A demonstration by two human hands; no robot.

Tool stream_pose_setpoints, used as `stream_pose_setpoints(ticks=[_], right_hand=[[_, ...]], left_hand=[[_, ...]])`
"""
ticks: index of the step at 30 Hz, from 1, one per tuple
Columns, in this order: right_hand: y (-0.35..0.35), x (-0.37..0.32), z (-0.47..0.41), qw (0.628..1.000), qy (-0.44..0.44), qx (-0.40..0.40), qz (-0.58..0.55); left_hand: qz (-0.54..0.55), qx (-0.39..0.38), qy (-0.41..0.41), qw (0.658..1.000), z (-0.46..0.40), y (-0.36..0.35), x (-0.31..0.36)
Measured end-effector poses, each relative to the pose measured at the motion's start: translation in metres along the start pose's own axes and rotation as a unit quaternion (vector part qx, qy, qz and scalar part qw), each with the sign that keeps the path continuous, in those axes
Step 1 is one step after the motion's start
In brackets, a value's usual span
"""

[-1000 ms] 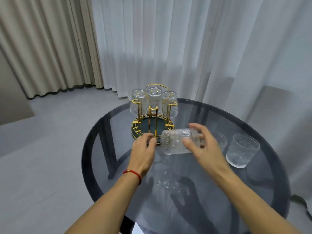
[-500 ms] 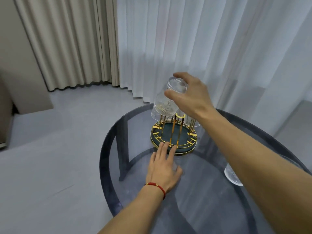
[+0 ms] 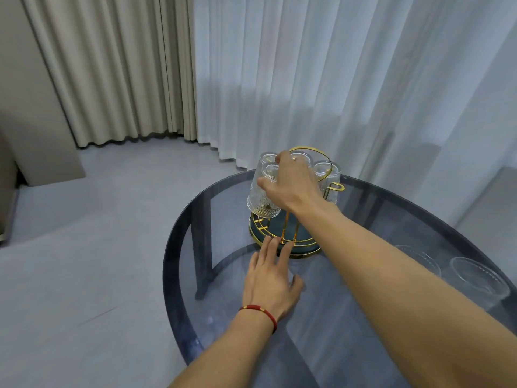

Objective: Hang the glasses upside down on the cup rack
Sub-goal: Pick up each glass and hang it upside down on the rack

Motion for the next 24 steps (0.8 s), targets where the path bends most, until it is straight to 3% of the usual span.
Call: stream_pose_setpoints(ticks=[10, 14, 20, 24], right_hand=[[-0.009, -0.008, 0.010, 0.991, 0.035, -0.003, 0.131], [0.010, 0.003, 0.036, 0.991, 0.048, 0.050, 0.113], [0.061, 0.073, 0.126, 0.982, 0.038, 0.187, -0.003], [0.073, 0.151, 0.184, 0.973, -0.052, 0.184, 0.127]], left_hand=[[0.002, 0.009, 0.003, 1.000, 0.000, 0.004, 0.002], [0.003, -0.007, 0.016, 1.000, 0.001, 0.004, 0.002], [-0.040, -0.054, 0.035, 0.997, 0.002, 0.002, 0.009], [-0.031, -0.049, 0.030, 0.998, 0.006, 0.006, 0.029]])
Point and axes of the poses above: each hand's wrist, its own z-axis away from the middle knuckle, its own y-axis out of the back of the hand, x = y × z, the point moved 8 cm from there along -z, towards the middle knuckle, and after that the axes turned 4 degrees about -z, right-handed, at the moved point
